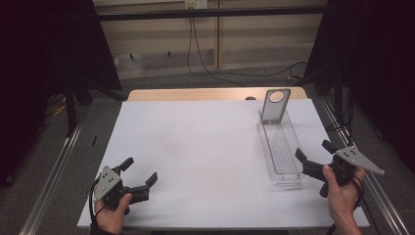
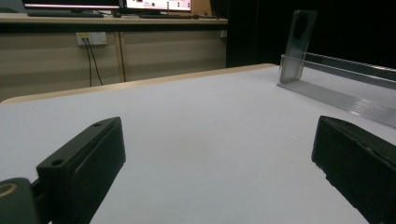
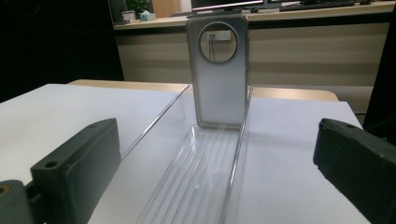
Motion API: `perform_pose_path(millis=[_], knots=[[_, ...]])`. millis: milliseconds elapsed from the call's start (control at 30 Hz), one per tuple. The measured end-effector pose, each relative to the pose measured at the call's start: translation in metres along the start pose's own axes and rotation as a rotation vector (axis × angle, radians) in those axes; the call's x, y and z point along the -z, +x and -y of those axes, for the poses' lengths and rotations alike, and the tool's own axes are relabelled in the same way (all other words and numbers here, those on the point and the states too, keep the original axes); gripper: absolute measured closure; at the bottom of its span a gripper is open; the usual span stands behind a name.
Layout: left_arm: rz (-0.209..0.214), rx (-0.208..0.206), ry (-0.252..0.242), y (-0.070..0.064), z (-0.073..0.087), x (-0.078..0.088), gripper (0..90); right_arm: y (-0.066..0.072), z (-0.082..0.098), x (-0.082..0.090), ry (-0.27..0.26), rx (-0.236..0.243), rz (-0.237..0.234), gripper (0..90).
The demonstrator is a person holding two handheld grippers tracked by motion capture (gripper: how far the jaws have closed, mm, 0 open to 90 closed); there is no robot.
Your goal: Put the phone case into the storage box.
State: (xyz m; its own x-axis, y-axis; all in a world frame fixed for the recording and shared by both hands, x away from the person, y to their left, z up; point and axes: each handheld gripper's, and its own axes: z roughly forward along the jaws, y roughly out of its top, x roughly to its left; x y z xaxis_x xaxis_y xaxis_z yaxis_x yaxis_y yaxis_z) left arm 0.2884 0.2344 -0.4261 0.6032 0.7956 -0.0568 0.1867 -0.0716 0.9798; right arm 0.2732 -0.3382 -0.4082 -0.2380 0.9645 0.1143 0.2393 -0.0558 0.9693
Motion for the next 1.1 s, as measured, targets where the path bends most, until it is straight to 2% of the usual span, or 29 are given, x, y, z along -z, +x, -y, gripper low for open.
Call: perform_pose_path(millis=[67, 433, 533, 600, 900, 933, 1100], knots=[[-0.004, -0.011, 0.004, 0.0, 0.0, 0.001, 2.7, 0.001, 0.004, 0.002, 0.003, 0.004, 0.001, 0.3], [-0.028, -0.01, 0.01, 0.0, 0.002, 0.005, 2.7, 0.012, 0.015, 0.017, -0.009, 0.01, -0.008, 0.5], [-0.04, 0.008, 0.009, 0.001, 0.003, 0.007, 2.7, 0.012, 0.018, 0.021, -0.005, 0.006, -0.009, 0.5], [-0.056, 0.006, 0.01, 0.002, 0.003, 0.009, 2.7, 0.012, 0.021, 0.023, -0.005, 0.003, -0.006, 0.5], [-0.073, 0.011, 0.021, 0.004, 0.006, 0.016, 2.7, 0.011, 0.025, 0.034, -0.009, 0.0, 0.0, 0.5], [-0.076, 0.022, 0.013, 0.003, 0.006, 0.016, 2.7, 0.011, 0.026, 0.035, -0.011, 0.0, 0.002, 0.5], [-0.088, 0.029, 0.022, 0.005, 0.007, 0.017, 2.7, 0.011, 0.028, 0.041, -0.019, 0.003, 0.006, 0.2]])
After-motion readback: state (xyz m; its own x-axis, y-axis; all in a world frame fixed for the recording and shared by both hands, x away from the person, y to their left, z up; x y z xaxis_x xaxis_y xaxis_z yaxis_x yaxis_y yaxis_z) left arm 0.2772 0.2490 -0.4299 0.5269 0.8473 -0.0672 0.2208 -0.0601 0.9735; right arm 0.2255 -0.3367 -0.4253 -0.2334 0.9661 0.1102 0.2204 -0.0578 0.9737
